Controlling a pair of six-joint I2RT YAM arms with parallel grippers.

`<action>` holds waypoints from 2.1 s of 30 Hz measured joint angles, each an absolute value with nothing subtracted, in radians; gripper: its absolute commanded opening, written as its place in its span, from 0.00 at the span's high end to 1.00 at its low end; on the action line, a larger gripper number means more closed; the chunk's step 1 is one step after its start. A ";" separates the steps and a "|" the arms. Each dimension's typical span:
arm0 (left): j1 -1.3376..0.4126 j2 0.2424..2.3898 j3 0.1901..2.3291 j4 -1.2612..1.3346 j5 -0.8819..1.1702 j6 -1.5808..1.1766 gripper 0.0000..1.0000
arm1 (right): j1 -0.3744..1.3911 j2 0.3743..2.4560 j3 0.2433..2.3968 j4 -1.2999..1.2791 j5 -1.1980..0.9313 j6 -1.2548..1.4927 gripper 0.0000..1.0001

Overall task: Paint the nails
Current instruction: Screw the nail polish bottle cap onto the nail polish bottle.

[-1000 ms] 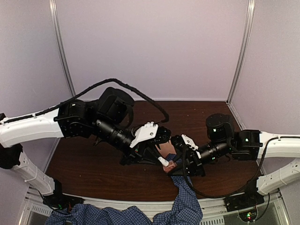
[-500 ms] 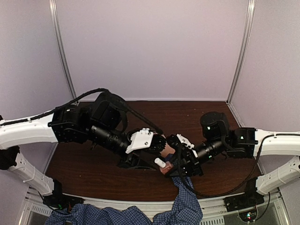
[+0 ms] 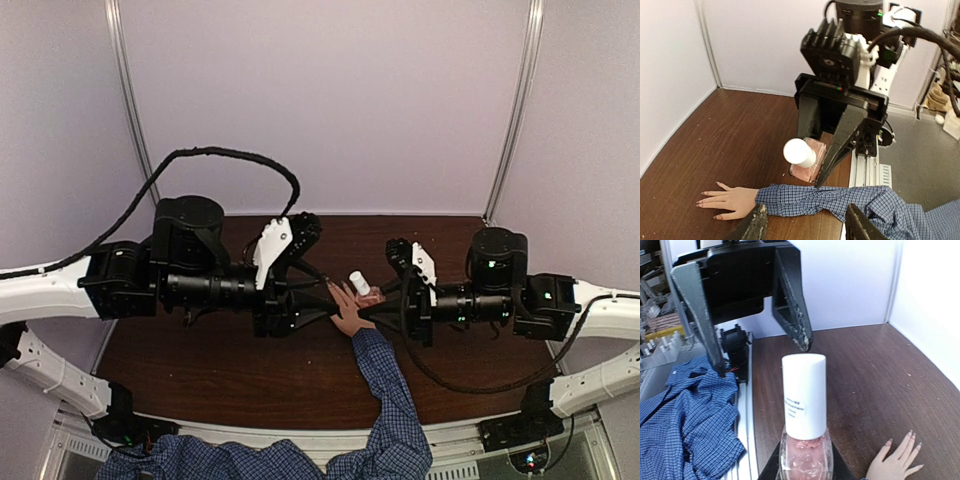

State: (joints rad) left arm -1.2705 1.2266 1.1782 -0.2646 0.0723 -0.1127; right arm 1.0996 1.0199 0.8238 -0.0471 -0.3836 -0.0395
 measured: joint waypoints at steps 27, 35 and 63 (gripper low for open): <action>-1.270 1.407 1.178 0.037 -0.141 -0.481 0.76 | 1.100 1.056 0.824 -0.039 -0.152 -0.012 1.00; -1.269 1.425 1.179 0.065 -0.105 -0.490 0.90 | 1.100 1.056 0.824 -0.034 -0.168 -0.012 1.00; -1.219 1.448 1.224 0.219 0.503 -0.329 1.00 | 1.083 0.986 0.876 -0.031 -0.654 0.007 1.00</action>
State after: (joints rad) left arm -1.2186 1.4479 1.2236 0.2192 0.5034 -0.3286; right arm 1.0832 0.9855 0.8757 -0.0311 -0.6544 0.0071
